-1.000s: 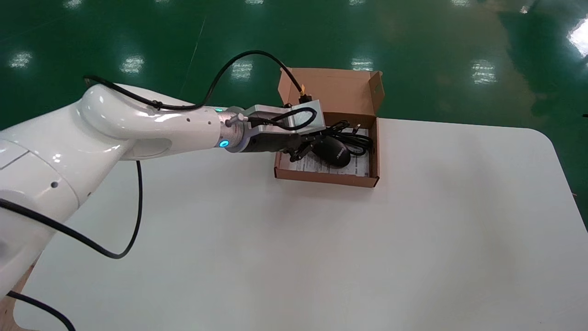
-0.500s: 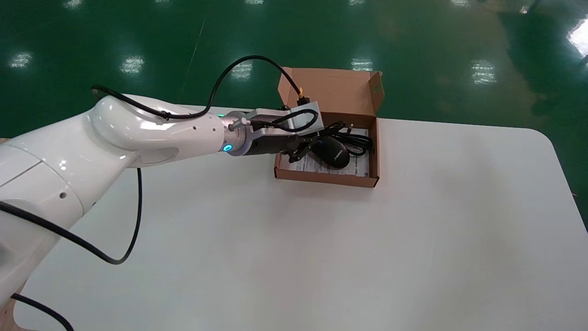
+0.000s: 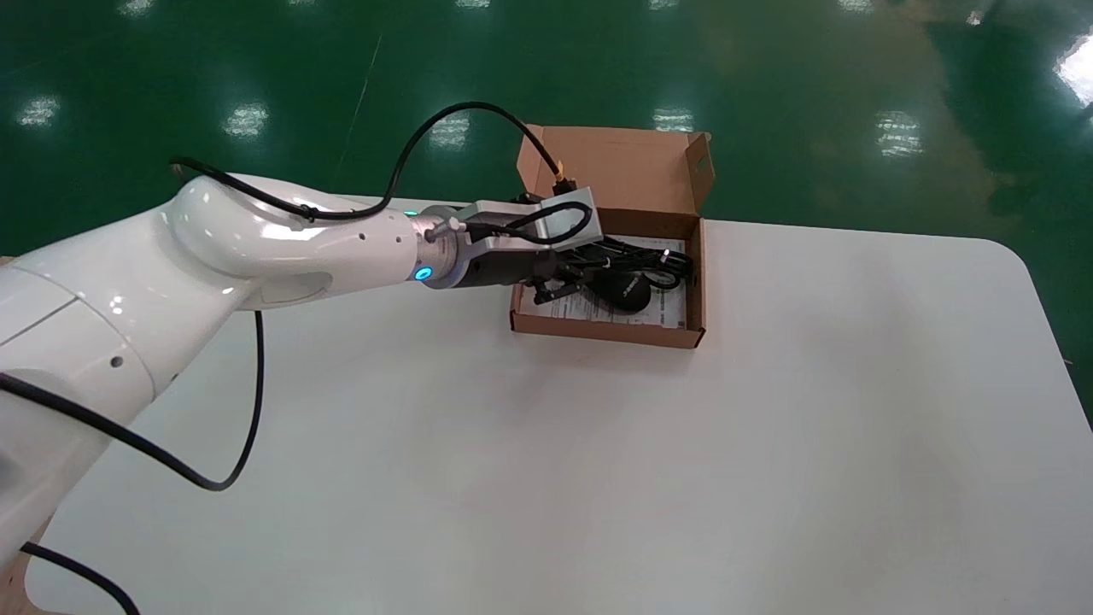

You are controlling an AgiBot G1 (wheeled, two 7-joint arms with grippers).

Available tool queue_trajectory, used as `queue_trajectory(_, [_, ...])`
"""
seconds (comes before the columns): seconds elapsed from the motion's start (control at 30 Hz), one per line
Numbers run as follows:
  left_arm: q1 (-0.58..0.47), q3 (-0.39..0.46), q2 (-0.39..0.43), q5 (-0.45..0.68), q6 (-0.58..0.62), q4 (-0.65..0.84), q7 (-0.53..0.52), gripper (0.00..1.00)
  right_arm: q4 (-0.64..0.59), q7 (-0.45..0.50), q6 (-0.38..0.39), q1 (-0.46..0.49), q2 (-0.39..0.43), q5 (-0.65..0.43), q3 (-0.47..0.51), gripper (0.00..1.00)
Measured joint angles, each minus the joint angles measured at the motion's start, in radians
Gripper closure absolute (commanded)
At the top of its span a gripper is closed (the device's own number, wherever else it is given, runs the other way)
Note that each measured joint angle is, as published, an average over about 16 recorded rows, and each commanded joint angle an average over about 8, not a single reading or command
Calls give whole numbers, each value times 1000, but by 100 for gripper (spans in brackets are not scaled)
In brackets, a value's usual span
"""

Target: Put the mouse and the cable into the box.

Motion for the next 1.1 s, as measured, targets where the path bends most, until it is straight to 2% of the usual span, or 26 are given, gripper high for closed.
queue_trajectory(0.2, [12,-22,-14,-4,18,-14,-5,0,16,16,-3,-15,2,14,6,0])
queue_trajectory(0.4, [47,-85,-56,-21,69,-58,-23,0,76,73,-20,-69,8,66,28,0])
queue_trajectory(1.1, [266,-460,-314,-124,372,-330,-136,0,478,447,-139,-416,48,404,172,0])
